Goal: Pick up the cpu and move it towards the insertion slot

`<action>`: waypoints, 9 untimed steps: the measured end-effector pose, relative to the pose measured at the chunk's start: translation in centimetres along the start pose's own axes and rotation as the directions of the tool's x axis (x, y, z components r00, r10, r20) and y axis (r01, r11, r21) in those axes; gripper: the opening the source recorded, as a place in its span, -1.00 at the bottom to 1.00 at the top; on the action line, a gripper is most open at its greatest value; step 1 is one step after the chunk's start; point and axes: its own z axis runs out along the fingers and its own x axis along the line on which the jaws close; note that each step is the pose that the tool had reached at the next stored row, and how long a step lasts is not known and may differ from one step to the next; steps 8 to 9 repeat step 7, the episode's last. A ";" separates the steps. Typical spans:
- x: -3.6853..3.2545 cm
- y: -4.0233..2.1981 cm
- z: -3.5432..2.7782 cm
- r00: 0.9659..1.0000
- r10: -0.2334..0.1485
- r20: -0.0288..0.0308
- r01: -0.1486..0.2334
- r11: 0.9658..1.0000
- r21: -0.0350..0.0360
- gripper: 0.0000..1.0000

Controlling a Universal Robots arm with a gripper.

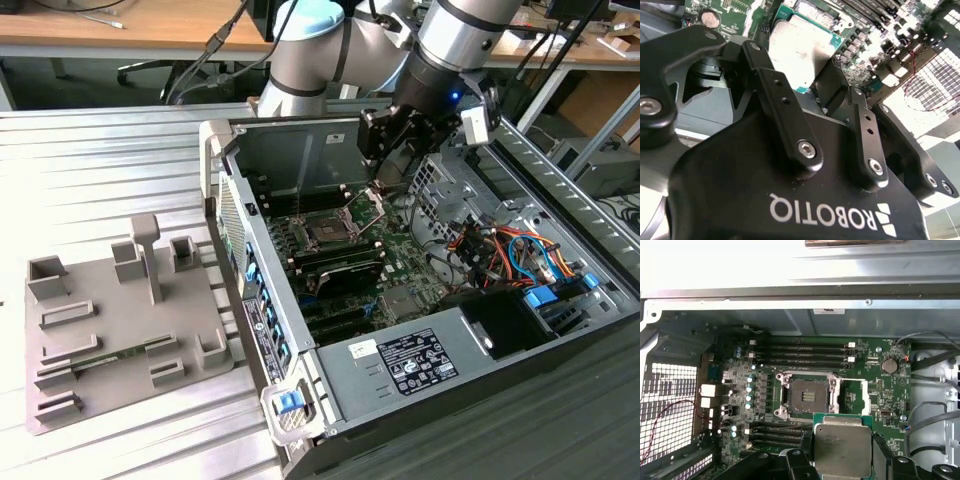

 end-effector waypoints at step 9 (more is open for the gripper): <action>-0.07 0.11 0.01 1.000 0.000 0.000 0.000 1.000 0.000 0.10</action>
